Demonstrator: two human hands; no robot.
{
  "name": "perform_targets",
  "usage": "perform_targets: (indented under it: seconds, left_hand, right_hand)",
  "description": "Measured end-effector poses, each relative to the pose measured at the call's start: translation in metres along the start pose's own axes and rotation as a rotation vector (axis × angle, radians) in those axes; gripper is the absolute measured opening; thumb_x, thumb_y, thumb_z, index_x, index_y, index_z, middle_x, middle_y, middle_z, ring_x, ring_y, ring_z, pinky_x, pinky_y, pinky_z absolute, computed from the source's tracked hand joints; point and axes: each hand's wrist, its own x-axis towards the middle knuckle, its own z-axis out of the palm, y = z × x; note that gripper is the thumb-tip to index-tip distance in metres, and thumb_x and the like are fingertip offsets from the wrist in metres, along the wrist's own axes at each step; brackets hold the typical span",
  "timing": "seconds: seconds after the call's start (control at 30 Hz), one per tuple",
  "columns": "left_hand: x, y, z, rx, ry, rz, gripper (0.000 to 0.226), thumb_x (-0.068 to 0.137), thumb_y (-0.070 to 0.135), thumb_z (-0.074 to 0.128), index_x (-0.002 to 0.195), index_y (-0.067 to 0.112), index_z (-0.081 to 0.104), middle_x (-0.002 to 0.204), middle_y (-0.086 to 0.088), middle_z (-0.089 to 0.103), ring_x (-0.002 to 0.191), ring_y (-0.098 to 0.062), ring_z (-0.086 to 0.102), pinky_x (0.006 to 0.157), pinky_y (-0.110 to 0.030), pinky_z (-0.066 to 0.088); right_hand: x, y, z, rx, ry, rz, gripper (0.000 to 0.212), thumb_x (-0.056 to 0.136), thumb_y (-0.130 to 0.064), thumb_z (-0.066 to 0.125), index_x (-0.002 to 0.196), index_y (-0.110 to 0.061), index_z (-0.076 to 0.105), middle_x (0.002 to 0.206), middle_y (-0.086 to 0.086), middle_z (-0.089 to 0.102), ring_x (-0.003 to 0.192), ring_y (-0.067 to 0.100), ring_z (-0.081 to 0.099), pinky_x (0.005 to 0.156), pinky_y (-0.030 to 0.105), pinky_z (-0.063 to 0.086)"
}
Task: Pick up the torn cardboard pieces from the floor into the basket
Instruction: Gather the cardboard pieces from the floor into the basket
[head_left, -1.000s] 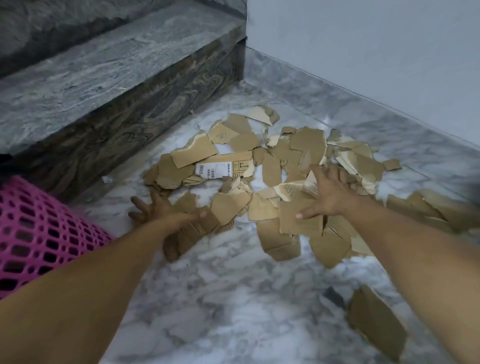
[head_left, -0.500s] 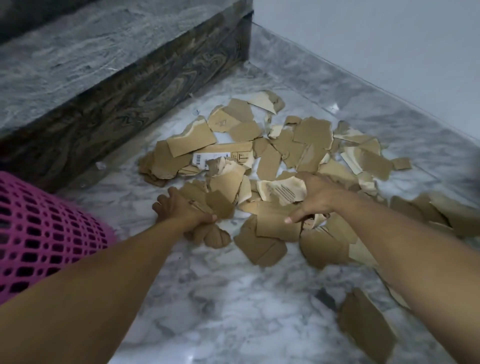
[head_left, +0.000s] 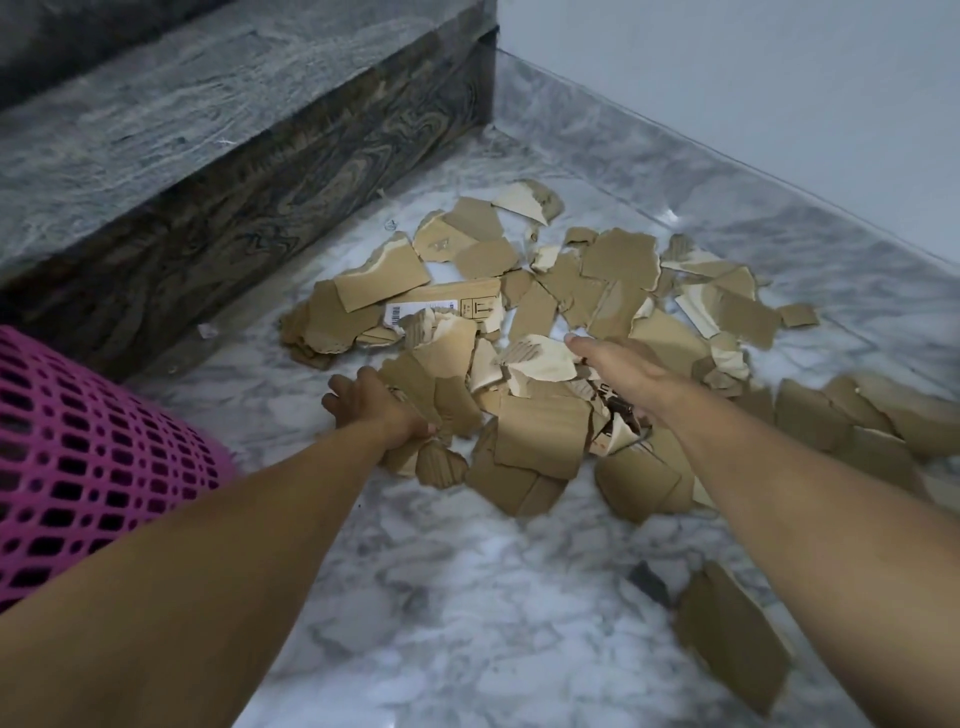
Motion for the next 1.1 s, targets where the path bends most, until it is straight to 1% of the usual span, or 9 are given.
perform_targets:
  seconds: [0.07,0.13,0.3,0.47,0.53,0.6,0.73,0.93,1.1]
  left_hand:
    - [0.001,0.000,0.001,-0.039,0.003,0.038,0.100,0.055,0.030,0.093,0.135,0.008,0.036,0.140,-0.016,0.031,0.128,-0.036,0.039,0.100,-0.044,0.042]
    - [0.003,0.000,0.002,-0.100,0.014,0.055,0.098,0.055,0.024,0.093,0.132,0.007,0.036,0.136,-0.015,0.041,0.122,-0.036,0.048,0.098,-0.042,0.045]
    - [0.008,0.002,0.002,-0.156,-0.030,0.041,0.097,0.051,0.020,0.094,0.131,0.008,0.040,0.129,-0.014,0.054,0.118,-0.035,0.052,0.097,-0.043,0.048]
    - [0.009,0.010,0.004,-0.075,-0.037,0.089,0.095,0.049,0.024,0.093,0.131,0.014,0.046,0.132,-0.015,0.044,0.119,-0.033,0.049,0.099,-0.042,0.048]
    - [0.007,0.012,0.005,-0.077,-0.032,0.115,0.097,0.049,0.024,0.093,0.133,0.017,0.045,0.132,-0.012,0.042,0.120,-0.033,0.049,0.099,-0.042,0.048]
    - [0.004,0.013,0.005,-0.146,-0.041,0.156,0.091,0.048,0.019,0.093,0.128,0.020,0.049,0.126,-0.008,0.054,0.113,-0.031,0.056,0.094,-0.042,0.052]
    - [-0.002,0.009,-0.001,-0.271,-0.093,0.129,0.062,0.054,0.012,0.091,0.103,0.017,0.053,0.109,-0.007,0.063,0.103,-0.028,0.060,0.090,-0.040,0.053]
    - [-0.018,0.023,-0.040,-0.411,-0.172,0.145,0.056,0.061,0.004,0.088,0.107,0.014,0.057,0.103,-0.004,0.065,0.097,-0.024,0.061,0.083,-0.035,0.054]
    - [-0.053,0.041,-0.096,-0.440,-0.191,0.195,0.064,0.067,0.003,0.085,0.122,0.007,0.055,0.107,-0.006,0.064,0.084,-0.019,0.059,0.064,-0.027,0.050]
  right_hand:
    - [0.004,0.001,0.003,-0.080,0.094,-0.015,0.081,0.085,-0.064,0.053,0.146,-0.013,0.037,0.151,0.009,0.039,0.132,0.032,0.044,0.095,0.038,0.042]
    - [0.004,-0.003,0.008,-0.126,0.115,-0.029,0.087,0.078,-0.060,0.066,0.142,-0.009,0.037,0.144,0.009,0.044,0.127,0.029,0.048,0.095,0.036,0.046]
    - [0.001,-0.018,0.017,-0.055,0.028,-0.003,0.055,0.060,-0.032,0.091,0.101,-0.015,0.058,0.111,0.002,0.064,0.103,0.019,0.061,0.095,0.033,0.051]
    - [0.008,-0.020,0.034,-0.095,-0.016,-0.004,0.079,0.035,-0.026,0.096,0.105,-0.007,0.066,0.104,0.004,0.070,0.097,0.021,0.066,0.090,0.037,0.056]
    - [0.011,-0.016,0.039,-0.069,-0.030,-0.009,0.067,0.042,-0.019,0.095,0.103,-0.007,0.068,0.103,0.004,0.071,0.097,0.022,0.066,0.091,0.039,0.056]
    - [0.011,-0.012,0.044,-0.045,-0.057,-0.016,0.062,0.050,-0.016,0.094,0.106,-0.008,0.068,0.107,0.004,0.072,0.100,0.021,0.066,0.093,0.039,0.055]
    - [0.005,-0.005,0.043,0.061,-0.052,-0.045,0.061,0.060,-0.005,0.090,0.115,-0.006,0.066,0.115,0.003,0.070,0.108,0.020,0.063,0.094,0.031,0.050]
    - [-0.022,-0.021,0.013,0.098,-0.029,-0.104,0.059,0.059,-0.006,0.091,0.112,-0.005,0.067,0.110,0.002,0.070,0.106,0.020,0.063,0.094,0.030,0.049]
    - [-0.068,-0.051,-0.022,0.170,0.009,-0.182,0.066,0.057,-0.003,0.091,0.118,-0.007,0.063,0.114,0.002,0.069,0.110,0.021,0.061,0.088,0.028,0.046]
